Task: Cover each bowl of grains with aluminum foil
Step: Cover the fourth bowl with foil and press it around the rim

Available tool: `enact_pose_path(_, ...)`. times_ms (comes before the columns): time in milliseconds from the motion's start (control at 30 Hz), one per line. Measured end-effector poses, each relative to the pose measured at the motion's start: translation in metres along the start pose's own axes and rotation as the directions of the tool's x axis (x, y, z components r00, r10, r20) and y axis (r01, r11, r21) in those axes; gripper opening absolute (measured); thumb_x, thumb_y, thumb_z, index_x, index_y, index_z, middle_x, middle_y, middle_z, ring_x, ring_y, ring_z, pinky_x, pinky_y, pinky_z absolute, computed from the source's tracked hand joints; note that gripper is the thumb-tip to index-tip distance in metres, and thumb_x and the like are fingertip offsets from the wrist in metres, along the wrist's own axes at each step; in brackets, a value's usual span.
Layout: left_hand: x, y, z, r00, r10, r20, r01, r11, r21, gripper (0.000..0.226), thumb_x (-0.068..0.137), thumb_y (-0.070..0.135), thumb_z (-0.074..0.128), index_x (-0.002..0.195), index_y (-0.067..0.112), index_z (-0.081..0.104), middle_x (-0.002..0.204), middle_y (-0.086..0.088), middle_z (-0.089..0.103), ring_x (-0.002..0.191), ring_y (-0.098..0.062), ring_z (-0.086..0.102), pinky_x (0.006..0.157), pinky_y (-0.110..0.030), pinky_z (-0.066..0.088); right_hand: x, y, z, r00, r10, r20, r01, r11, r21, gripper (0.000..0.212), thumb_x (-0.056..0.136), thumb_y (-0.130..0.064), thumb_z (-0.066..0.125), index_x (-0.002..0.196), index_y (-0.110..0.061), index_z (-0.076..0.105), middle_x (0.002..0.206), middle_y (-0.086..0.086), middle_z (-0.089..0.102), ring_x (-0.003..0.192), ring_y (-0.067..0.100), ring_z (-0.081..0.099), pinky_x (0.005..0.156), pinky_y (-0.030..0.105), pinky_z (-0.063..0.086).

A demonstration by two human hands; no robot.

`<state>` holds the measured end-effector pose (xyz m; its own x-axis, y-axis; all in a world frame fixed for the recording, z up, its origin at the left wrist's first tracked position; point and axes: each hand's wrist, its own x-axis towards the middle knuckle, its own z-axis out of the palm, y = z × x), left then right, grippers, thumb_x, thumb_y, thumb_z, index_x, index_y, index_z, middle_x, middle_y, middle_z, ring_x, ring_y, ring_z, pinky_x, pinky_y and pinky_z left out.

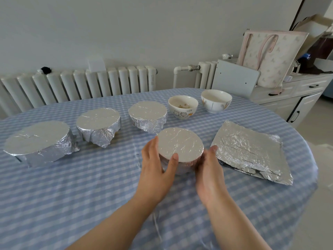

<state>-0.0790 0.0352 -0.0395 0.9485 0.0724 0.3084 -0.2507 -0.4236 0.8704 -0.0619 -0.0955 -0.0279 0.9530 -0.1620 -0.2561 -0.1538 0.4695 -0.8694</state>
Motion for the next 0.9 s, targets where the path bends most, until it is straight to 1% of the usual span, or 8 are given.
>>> enact_pose_path(100, 0.004, 0.000, -0.001, 0.987, -0.160, -0.021, 0.151, 0.962, -0.228, 0.079, 0.082, 0.064, 0.050, 0.148, 0.029, 0.026, 0.142, 0.015, 0.028, 0.135, -0.009, 0.038, 0.112, -0.039, 0.037, 0.004, -0.009, 0.005, 0.997, -0.036, -0.062, 0.030, 0.994, -0.102, 0.063, 0.099, -0.060, 0.023, 0.129, -0.017, 0.056, 0.128, -0.003, 0.061, 0.119, 0.010, 0.055, 0.101, 0.028, 0.037)
enact_pose_path(200, 0.005, 0.004, 0.000, 0.947, -0.318, 0.048, 0.310, 0.864, -0.396, 0.063, 0.096, 0.043, 0.053, 0.150, 0.029, 0.024, 0.143, 0.016, 0.033, 0.130, -0.013, 0.047, 0.111, -0.041, 0.039, 0.014, -0.014, 0.010, 0.992, -0.073, -0.103, 0.052, 0.980, -0.191, 0.063, 0.096, -0.064, 0.027, 0.138, -0.023, 0.051, 0.135, -0.003, 0.058, 0.121, 0.014, 0.055, 0.110, 0.039, 0.038)
enact_pose_path(333, 0.012, -0.001, -0.004, 0.884, -0.439, 0.163, 0.457, 0.734, -0.503, 0.075, 0.078, 0.055, 0.065, 0.143, 0.028, 0.039, 0.140, 0.004, 0.052, 0.114, -0.011, 0.060, 0.101, -0.039, 0.049, 0.022, -0.017, 0.011, 0.992, -0.060, -0.113, 0.033, 0.973, -0.228, 0.053, 0.100, -0.053, 0.031, 0.133, -0.019, 0.054, 0.125, 0.003, 0.064, 0.114, 0.021, 0.061, 0.105, 0.045, 0.045)
enact_pose_path(433, 0.012, 0.003, -0.005, 0.868, -0.454, 0.201, 0.484, 0.683, -0.547, 0.036, 0.097, 0.031, 0.056, 0.129, 0.017, 0.053, 0.116, -0.002, 0.069, 0.093, -0.010, 0.069, 0.082, -0.029, 0.055, 0.026, -0.014, 0.010, 0.991, -0.038, -0.131, 0.007, 0.973, -0.231, 0.042, 0.101, -0.041, 0.036, 0.124, -0.017, 0.062, 0.117, 0.004, 0.068, 0.109, 0.023, 0.063, 0.102, 0.046, 0.047)
enact_pose_path(467, 0.011, 0.006, -0.005, 0.868, -0.449, 0.213, 0.485, 0.671, -0.561, 0.031, 0.099, 0.027, 0.053, 0.128, 0.014, 0.054, 0.114, -0.005, 0.069, 0.092, -0.012, 0.069, 0.079, -0.028, 0.056, 0.027, -0.012, 0.010, 0.991, -0.035, -0.131, 0.005, 0.975, -0.223, 0.038, 0.099, -0.036, 0.039, 0.120, -0.018, 0.064, 0.115, 0.004, 0.069, 0.108, 0.023, 0.064, 0.101, 0.046, 0.048)
enact_pose_path(600, 0.011, 0.011, -0.009, 0.870, -0.433, 0.237, 0.484, 0.654, -0.581, 0.029, 0.100, 0.023, 0.052, 0.121, 0.005, 0.058, 0.102, -0.011, 0.068, 0.085, -0.016, 0.066, 0.073, -0.025, 0.057, 0.031, -0.010, 0.009, 0.988, -0.024, -0.151, 0.002, 0.989, -0.146, 0.033, 0.095, -0.022, 0.041, 0.116, -0.016, 0.066, 0.112, 0.005, 0.071, 0.104, 0.022, 0.066, 0.085, 0.036, 0.052)
enact_pose_path(767, 0.010, 0.012, -0.010, 0.869, -0.425, 0.254, 0.489, 0.650, -0.582, 0.032, 0.100, 0.025, 0.052, 0.113, -0.003, 0.060, 0.086, -0.007, 0.067, 0.078, -0.013, 0.066, 0.070, -0.023, 0.055, 0.032, -0.008, 0.011, 0.988, 0.015, -0.151, -0.027, 0.997, -0.076, 0.033, 0.094, -0.021, 0.045, 0.119, -0.018, 0.066, 0.113, 0.003, 0.071, 0.105, 0.022, 0.067, 0.096, 0.043, 0.051)
enact_pose_path(900, 0.013, 0.014, -0.015, 0.861, -0.424, 0.281, 0.506, 0.658, -0.558, 0.031, 0.099, 0.025, 0.053, 0.112, -0.001, 0.061, 0.093, -0.009, 0.070, 0.086, -0.017, 0.068, 0.072, -0.024, 0.056, 0.030, -0.014, 0.008, 0.995, 0.015, -0.096, -0.021, 0.998, -0.059, 0.028, 0.098, -0.024, 0.045, 0.106, -0.014, 0.070, 0.105, 0.004, 0.073, 0.100, 0.020, 0.068, 0.091, 0.038, 0.053)
